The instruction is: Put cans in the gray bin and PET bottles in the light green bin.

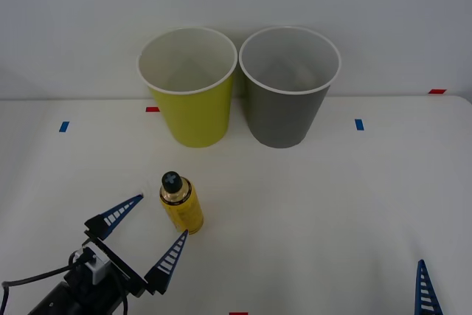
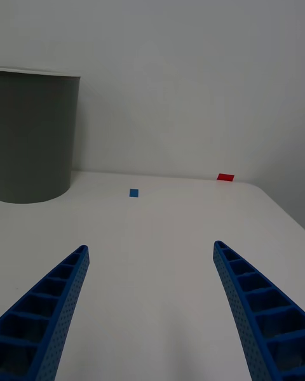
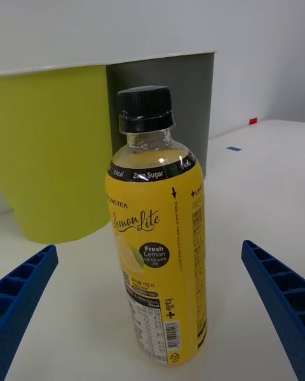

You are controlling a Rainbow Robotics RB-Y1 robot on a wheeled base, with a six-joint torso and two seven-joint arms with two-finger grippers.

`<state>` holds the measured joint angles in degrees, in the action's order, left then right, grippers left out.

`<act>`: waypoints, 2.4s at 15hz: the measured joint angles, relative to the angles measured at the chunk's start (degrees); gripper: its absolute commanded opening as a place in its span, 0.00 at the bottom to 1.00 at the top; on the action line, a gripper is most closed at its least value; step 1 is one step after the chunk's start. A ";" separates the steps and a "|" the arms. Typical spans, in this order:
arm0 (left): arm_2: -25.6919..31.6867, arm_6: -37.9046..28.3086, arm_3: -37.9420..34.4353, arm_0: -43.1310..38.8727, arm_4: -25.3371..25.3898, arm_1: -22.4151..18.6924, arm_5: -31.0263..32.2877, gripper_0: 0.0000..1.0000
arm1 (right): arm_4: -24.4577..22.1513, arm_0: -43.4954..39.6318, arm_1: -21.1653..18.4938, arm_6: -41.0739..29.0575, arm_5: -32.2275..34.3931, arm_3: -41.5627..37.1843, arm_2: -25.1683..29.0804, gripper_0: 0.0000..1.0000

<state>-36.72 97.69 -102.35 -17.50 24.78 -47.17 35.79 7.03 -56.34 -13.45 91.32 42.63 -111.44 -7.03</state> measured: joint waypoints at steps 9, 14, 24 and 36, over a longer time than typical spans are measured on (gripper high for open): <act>-6.42 -0.68 5.12 11.88 2.74 0.30 -1.35 1.00 | 0.00 0.00 0.00 0.00 0.00 0.00 0.00 0.65; -7.05 -1.25 6.02 13.75 4.21 3.56 -2.23 1.00 | 0.00 0.00 0.00 -0.01 0.00 0.00 0.00 0.64; -7.13 -1.87 6.04 15.11 5.63 4.97 -3.53 1.00 | 0.00 0.00 0.00 -0.01 0.00 0.00 0.00 0.65; -7.14 -2.40 6.01 14.89 5.51 6.04 -4.30 0.00 | 0.00 0.00 0.00 -0.01 0.00 0.00 0.00 0.64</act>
<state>-43.86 95.29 -96.35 -2.61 30.29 -41.14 31.49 7.03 -56.34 -13.45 91.31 42.63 -111.45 -7.03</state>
